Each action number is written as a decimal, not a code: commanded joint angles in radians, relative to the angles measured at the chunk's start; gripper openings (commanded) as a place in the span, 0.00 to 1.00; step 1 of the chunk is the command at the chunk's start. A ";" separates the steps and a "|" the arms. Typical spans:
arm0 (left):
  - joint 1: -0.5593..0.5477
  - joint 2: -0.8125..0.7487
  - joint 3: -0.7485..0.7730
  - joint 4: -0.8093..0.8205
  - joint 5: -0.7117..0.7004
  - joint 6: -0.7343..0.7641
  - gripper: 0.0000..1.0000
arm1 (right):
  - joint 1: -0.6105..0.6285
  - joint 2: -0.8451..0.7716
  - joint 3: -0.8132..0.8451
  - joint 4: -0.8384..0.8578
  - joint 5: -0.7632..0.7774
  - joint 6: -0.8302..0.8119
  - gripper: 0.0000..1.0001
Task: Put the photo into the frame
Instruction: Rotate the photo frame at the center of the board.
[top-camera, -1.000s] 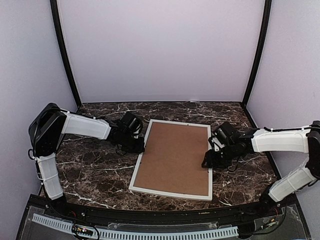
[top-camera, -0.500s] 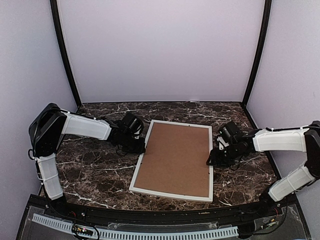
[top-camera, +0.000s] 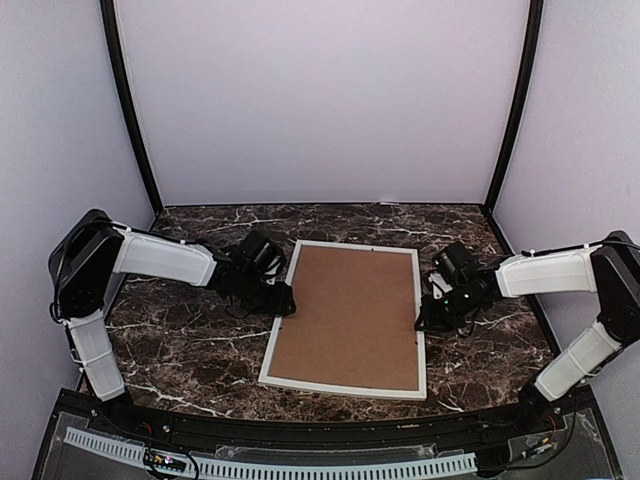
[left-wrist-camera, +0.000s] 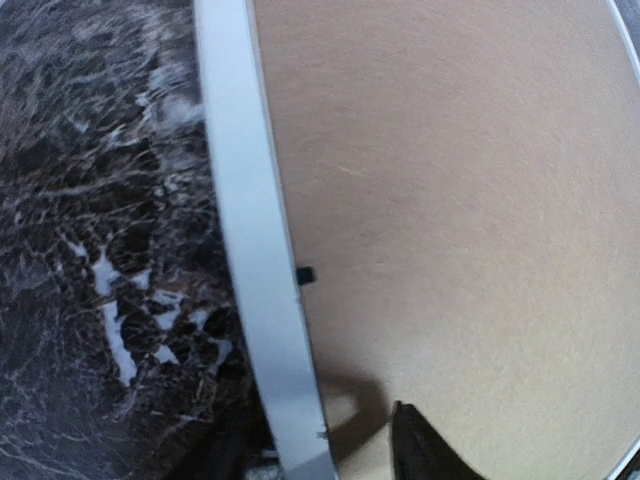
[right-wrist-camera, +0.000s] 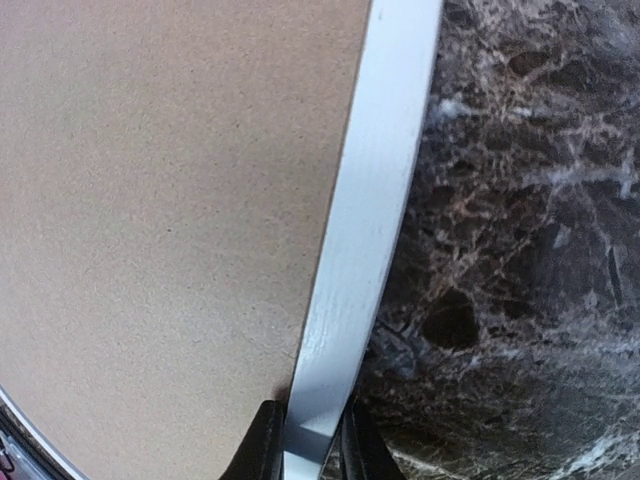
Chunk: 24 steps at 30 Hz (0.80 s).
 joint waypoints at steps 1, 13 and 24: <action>-0.004 -0.097 -0.027 -0.040 -0.006 0.042 0.63 | -0.007 0.084 0.066 -0.040 0.048 -0.143 0.10; 0.085 -0.134 0.051 -0.085 -0.008 0.269 0.84 | -0.007 0.233 0.295 -0.159 0.026 -0.481 0.00; 0.175 0.039 0.226 -0.130 -0.043 0.475 0.85 | -0.007 0.463 0.570 -0.253 -0.154 -0.715 0.11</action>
